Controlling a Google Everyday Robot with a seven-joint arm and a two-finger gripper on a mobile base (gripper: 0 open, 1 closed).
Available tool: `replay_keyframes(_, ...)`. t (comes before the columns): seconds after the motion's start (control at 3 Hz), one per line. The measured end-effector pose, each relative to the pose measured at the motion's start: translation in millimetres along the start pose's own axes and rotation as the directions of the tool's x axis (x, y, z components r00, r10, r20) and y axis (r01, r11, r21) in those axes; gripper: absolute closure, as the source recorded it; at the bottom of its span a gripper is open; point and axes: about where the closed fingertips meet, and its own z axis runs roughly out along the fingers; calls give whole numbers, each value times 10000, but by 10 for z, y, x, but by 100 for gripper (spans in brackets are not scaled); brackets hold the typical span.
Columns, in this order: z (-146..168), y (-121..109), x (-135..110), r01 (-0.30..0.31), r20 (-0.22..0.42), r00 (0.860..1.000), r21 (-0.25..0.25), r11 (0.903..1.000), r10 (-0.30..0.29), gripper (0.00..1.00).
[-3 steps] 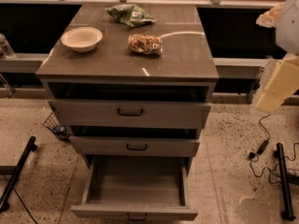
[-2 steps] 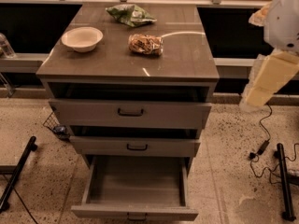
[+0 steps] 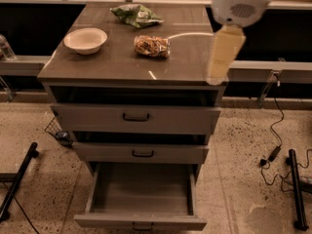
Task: Place orange can into bottom drawer
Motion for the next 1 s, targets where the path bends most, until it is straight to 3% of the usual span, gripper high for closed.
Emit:
replay_keyframes(0.67, 574, -617, -883, 1377, -578, 9885, -390, 9897, -1398, 0)
replay_keyframes(1.0, 885, -889, -1249, 1420, -699, 9869, -534, 9884, -1456, 0)
